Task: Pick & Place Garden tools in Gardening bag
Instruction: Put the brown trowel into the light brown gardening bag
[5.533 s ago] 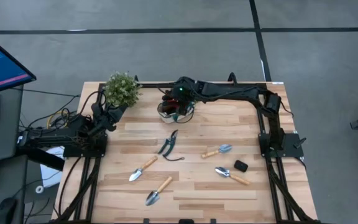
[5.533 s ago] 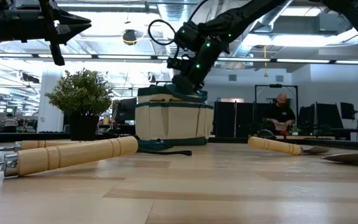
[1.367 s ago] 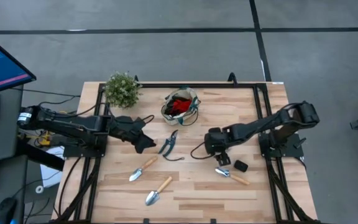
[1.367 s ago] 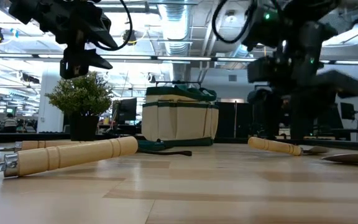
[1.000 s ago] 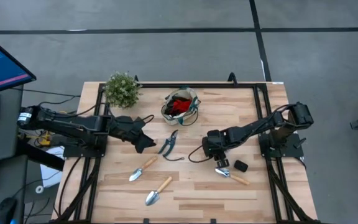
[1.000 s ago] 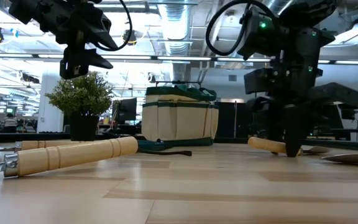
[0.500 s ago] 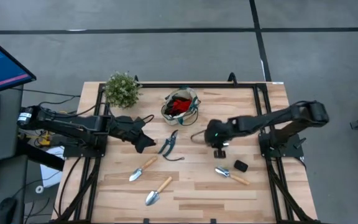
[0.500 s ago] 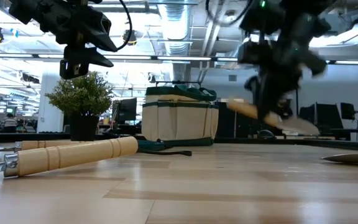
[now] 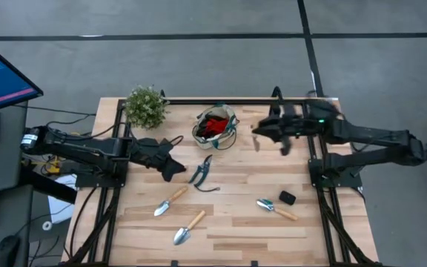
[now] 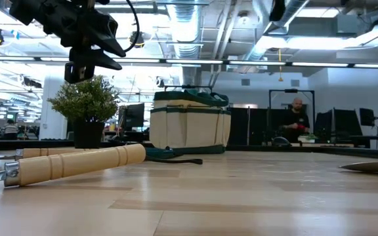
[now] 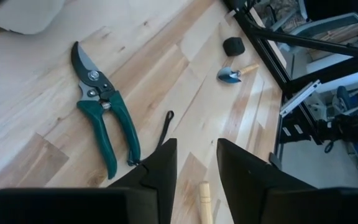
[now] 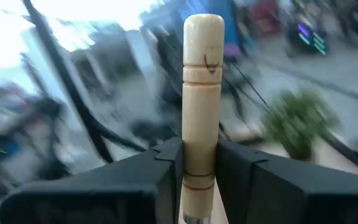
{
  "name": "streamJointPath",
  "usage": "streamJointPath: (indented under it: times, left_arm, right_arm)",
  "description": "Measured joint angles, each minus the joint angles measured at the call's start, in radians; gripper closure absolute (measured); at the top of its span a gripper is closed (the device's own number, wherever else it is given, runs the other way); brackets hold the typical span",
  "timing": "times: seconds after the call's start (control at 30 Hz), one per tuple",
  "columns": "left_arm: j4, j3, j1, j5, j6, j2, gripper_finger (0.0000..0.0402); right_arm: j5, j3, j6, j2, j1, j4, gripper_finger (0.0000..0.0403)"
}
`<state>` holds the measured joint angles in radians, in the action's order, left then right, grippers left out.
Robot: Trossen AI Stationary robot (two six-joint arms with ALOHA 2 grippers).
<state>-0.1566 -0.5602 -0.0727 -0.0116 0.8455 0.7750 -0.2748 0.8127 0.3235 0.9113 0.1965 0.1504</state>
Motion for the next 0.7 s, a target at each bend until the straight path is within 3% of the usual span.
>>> streamJointPath:
  times: [0.33, 0.53, 0.7]
  left_arm:
    - [0.000, 0.000, 0.000, 0.017, -0.003, 0.000, 0.0290]
    - [0.001, 0.000, 0.000, 0.049, -0.003, 0.000, 0.0290]
    - [0.000, 0.000, 0.000, 0.049, -0.003, 0.000, 0.0290]
  right_arm:
    - [-0.282, 0.000, 0.243, -0.019, 0.005, 0.506, 0.0344]
    - [-0.331, 0.001, 0.328, 0.012, -0.025, 0.738, 0.0344]
    - [-0.330, 0.001, 0.335, 0.012, -0.044, 0.756, 0.0344]
